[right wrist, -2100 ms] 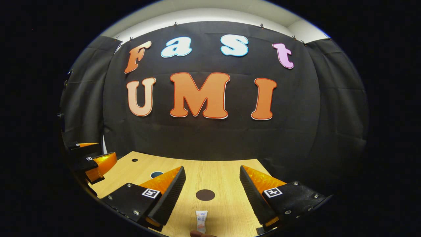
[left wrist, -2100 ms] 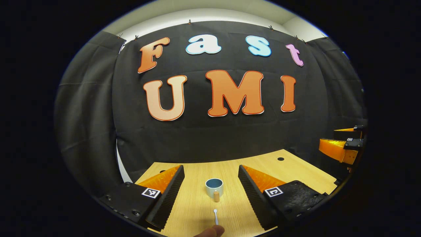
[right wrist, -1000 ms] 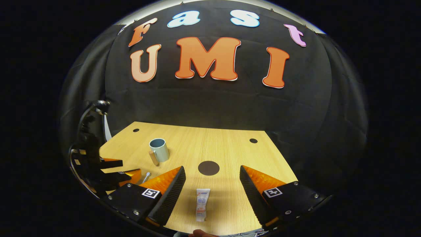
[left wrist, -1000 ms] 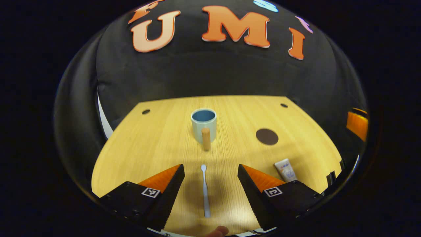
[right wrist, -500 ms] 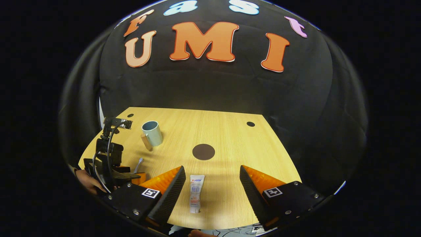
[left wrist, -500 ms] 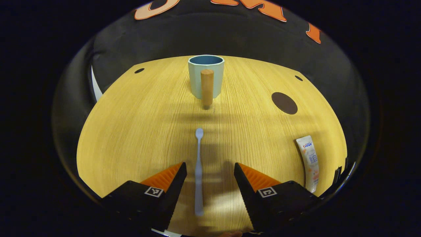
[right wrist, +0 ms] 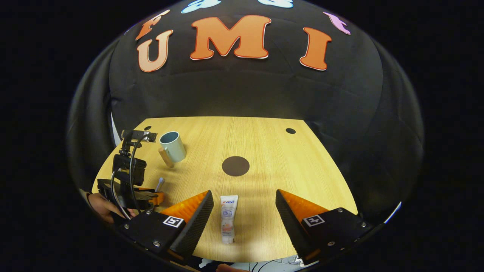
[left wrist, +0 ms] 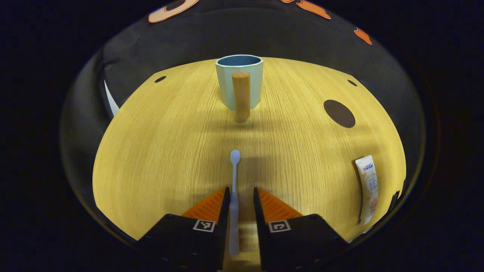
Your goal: Put the toothbrush and toothpaste on the desktop into the cup, then pick up the cup and place it on the coaster on the desktop.
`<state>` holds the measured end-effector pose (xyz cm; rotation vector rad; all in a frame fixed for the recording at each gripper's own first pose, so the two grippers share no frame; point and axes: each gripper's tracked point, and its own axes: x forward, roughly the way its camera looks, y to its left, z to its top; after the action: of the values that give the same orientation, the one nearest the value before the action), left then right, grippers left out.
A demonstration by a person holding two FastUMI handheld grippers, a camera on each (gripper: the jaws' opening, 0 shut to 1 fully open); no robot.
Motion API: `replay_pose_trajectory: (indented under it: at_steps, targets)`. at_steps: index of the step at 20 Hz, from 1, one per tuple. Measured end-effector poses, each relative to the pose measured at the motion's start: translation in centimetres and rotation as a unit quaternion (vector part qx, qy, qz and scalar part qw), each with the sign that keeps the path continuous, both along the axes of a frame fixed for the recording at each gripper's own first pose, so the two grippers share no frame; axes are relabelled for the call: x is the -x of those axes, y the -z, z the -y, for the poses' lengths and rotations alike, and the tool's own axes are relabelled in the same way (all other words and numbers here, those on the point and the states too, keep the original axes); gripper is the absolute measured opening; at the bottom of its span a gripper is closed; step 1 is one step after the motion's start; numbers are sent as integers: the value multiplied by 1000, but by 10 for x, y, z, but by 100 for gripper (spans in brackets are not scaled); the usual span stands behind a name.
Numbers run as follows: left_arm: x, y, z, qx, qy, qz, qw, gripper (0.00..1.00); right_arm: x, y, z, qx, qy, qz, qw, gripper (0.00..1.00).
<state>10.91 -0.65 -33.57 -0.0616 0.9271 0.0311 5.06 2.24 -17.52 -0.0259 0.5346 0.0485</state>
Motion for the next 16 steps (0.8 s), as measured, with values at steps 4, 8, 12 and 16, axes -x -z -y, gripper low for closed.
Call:
replay_pose_trajectory:
  at_steps: [4,8,12,16]
  targets:
    - [-1,2,2,13,-1,-10,1000,17,-1,7,-4,-2,-3,-12,1000,99]
    - [1,4,2,28,-5,-19,999,17,0,23,-9,5,-17,-33,999,99]
    - [-3,1,5,15,15,-22,1000,17,0,48,-16,6,-21,-66,998,99]
    - [-4,3,6,23,18,-18,999,6,0,73,-22,10,-33,-97,995,99]
